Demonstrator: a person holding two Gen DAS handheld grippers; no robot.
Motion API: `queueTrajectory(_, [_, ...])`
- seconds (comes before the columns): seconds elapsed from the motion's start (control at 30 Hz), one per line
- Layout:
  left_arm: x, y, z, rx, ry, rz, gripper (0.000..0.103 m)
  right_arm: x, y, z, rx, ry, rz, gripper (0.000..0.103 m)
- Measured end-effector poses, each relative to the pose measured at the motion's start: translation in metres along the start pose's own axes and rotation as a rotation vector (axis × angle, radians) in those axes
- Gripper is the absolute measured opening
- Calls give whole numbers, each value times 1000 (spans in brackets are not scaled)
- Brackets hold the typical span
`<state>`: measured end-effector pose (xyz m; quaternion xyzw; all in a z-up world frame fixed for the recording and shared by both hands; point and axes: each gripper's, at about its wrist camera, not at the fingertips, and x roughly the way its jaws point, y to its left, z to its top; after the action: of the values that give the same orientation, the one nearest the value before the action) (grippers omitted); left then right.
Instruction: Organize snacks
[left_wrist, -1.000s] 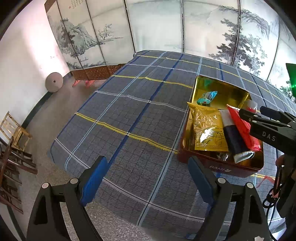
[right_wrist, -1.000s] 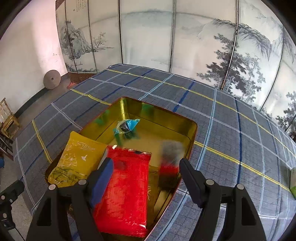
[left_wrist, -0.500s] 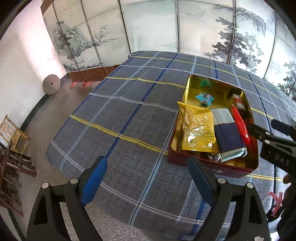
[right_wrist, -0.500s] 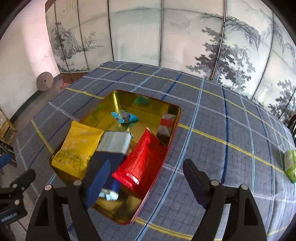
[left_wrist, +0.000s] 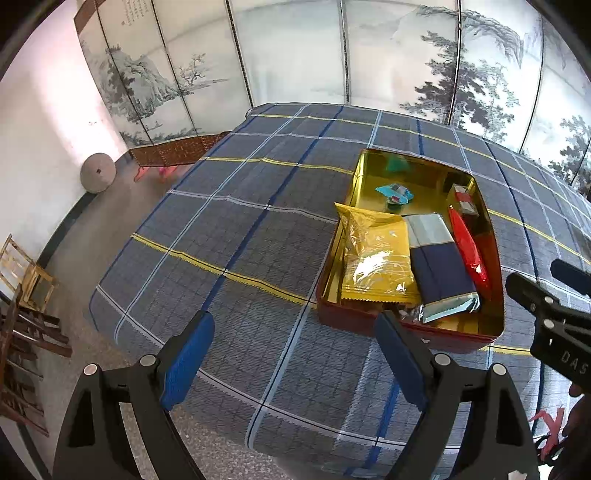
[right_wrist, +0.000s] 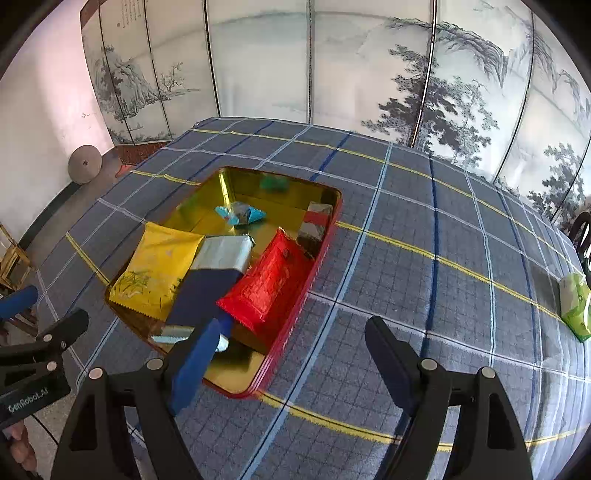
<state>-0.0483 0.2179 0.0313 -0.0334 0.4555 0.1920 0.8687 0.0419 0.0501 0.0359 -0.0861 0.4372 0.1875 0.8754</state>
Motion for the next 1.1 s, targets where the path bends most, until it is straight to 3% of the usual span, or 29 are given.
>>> queueTrajectory(1.1, [-5,-20,13,37,-18,-22,87,3,-5,-17,-5,34,-17,83])
